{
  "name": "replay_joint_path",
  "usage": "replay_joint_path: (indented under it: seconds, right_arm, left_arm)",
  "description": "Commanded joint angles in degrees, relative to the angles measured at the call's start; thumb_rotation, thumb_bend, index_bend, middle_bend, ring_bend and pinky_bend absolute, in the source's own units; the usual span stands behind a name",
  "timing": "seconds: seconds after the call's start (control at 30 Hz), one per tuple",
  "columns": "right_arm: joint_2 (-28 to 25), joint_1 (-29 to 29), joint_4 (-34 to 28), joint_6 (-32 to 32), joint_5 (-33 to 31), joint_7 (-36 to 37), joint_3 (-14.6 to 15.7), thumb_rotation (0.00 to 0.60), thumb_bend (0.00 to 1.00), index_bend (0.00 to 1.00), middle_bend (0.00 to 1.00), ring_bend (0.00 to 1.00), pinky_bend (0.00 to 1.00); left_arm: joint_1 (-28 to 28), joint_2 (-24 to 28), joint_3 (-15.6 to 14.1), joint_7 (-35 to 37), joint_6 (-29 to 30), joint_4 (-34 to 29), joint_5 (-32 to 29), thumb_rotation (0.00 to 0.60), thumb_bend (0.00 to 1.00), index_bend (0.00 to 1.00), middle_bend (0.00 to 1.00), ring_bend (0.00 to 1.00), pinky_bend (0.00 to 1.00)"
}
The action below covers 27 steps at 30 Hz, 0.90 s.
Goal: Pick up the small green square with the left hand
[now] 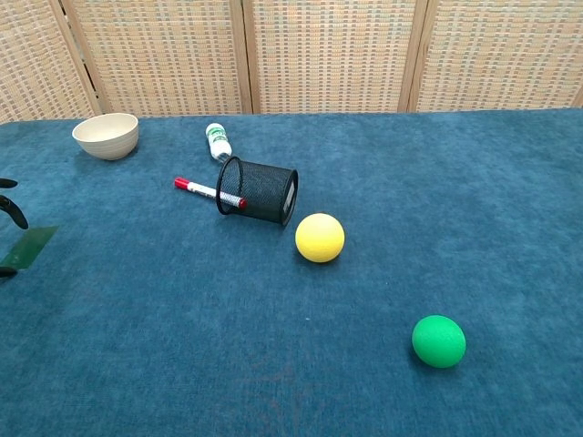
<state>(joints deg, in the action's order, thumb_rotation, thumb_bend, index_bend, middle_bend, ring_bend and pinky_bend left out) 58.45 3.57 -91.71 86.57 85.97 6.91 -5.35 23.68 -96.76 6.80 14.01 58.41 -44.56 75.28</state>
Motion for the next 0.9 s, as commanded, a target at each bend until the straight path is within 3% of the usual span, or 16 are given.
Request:
replay_joint_path:
  seconds: [0.03,0.3,0.47,0.57,0.9]
  right_arm:
    - [-0.02,-0.01,-0.02,0.02,-0.02,0.06,-0.01,0.6,0.0,0.0,0.0,0.0,0.0]
    - [-0.04,0.0,0.04,-0.02,-0.11,0.18,-0.01,0.6,0.0,0.0,0.0,0.0,0.0]
    - [-0.04,0.02,0.05,-0.07,-0.15,0.29,0.0,0.6,0.0,0.0,0.0,0.0,0.0]
    - [-0.04,0.02,0.07,-0.12,-0.23,0.35,0.0,0.6,0.0,0.0,0.0,0.0,0.0]
    - [-0.09,0.03,0.09,-0.13,-0.21,0.52,0.03,0.6,0.0,0.0,0.0,0.0,0.0]
  left_arm:
    - [0.25,-0.41,0.14,-0.43,-0.44,0.64,-0.19,0.6,0.13,0.38,0.0,0.0,0.0]
    - [1.02,-1.3,0.6,-1.36,-1.4,2.43,-0.54,0.6,0.16,0.38,0.0,0.0,0.0]
    - [1.56,-1.69,0.86,-2.09,-0.94,3.44,-0.24,0.6,0.4,0.38,0.0,0.0,0.0]
    - [1.56,-1.53,1.12,-1.93,0.17,3.43,0.04,0.6,0.49,0.38,0.0,0.0,0.0]
    - [0.98,0.69,2.69,1.16,6.95,1.2,1.54,0.6,0.51,0.38,0.0,0.0,0.0]
